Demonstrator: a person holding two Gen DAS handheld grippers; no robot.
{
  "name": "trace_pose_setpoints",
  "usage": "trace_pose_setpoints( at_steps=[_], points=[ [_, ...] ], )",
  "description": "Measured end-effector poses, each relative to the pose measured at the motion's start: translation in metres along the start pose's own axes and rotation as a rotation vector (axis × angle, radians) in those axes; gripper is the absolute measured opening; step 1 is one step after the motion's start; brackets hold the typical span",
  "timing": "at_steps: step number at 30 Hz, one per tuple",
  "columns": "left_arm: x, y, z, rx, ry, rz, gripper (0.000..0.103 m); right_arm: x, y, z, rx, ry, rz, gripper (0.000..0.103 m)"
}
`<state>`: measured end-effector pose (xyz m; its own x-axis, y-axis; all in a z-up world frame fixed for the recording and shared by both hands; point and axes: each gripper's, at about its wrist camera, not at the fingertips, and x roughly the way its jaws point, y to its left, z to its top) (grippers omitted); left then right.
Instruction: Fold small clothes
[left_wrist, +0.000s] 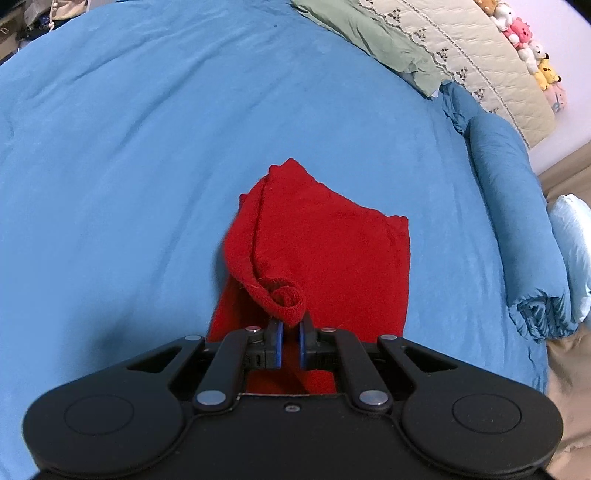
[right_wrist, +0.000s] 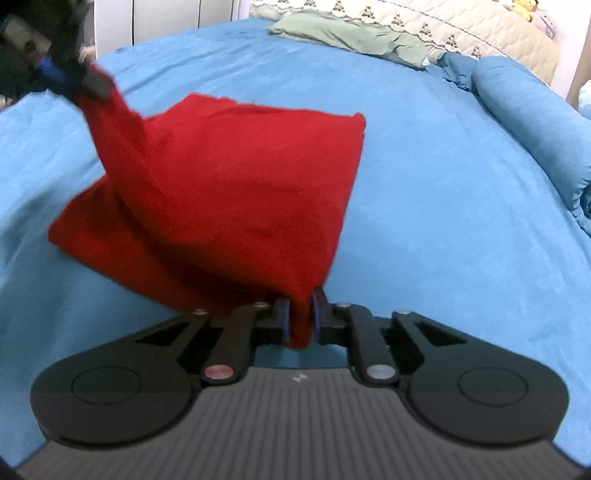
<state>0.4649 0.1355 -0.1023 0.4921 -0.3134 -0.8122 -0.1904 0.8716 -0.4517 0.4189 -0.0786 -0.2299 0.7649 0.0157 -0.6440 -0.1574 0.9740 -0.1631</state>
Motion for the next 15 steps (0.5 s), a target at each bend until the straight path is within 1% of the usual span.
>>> trace_pose_setpoints(
  at_steps=[2, 4, 5, 7, 10, 13, 15],
  points=[
    [-0.004, 0.002, -0.003, 0.0, 0.0, 0.002, 0.008, -0.015, -0.008, 0.005, 0.008, -0.049, 0.005, 0.024],
    [-0.007, 0.005, -0.01, 0.001, -0.001, 0.006, 0.008, -0.027, -0.022, 0.008, 0.057, -0.075, 0.028, 0.023],
    [-0.006, 0.007, -0.015, 0.0, 0.004, 0.011, 0.008, -0.027, -0.029, 0.007, 0.092, -0.063, 0.042, 0.022],
    [0.002, 0.015, -0.028, -0.01, 0.03, 0.023, 0.008, -0.017, -0.044, -0.004, 0.176, 0.0, 0.064, 0.022],
    [0.027, 0.03, -0.049, -0.038, 0.082, 0.059, 0.008, -0.001, -0.05, -0.021, 0.211, 0.061, 0.081, 0.022],
    [0.047, 0.043, -0.066, -0.048, 0.109, 0.085, 0.008, 0.006, -0.055, -0.026, 0.247, 0.079, 0.092, 0.022],
    [0.051, 0.048, -0.07, -0.054, 0.1, 0.08, 0.008, 0.009, -0.058, -0.025, 0.266, 0.089, 0.104, 0.022]
  ],
)
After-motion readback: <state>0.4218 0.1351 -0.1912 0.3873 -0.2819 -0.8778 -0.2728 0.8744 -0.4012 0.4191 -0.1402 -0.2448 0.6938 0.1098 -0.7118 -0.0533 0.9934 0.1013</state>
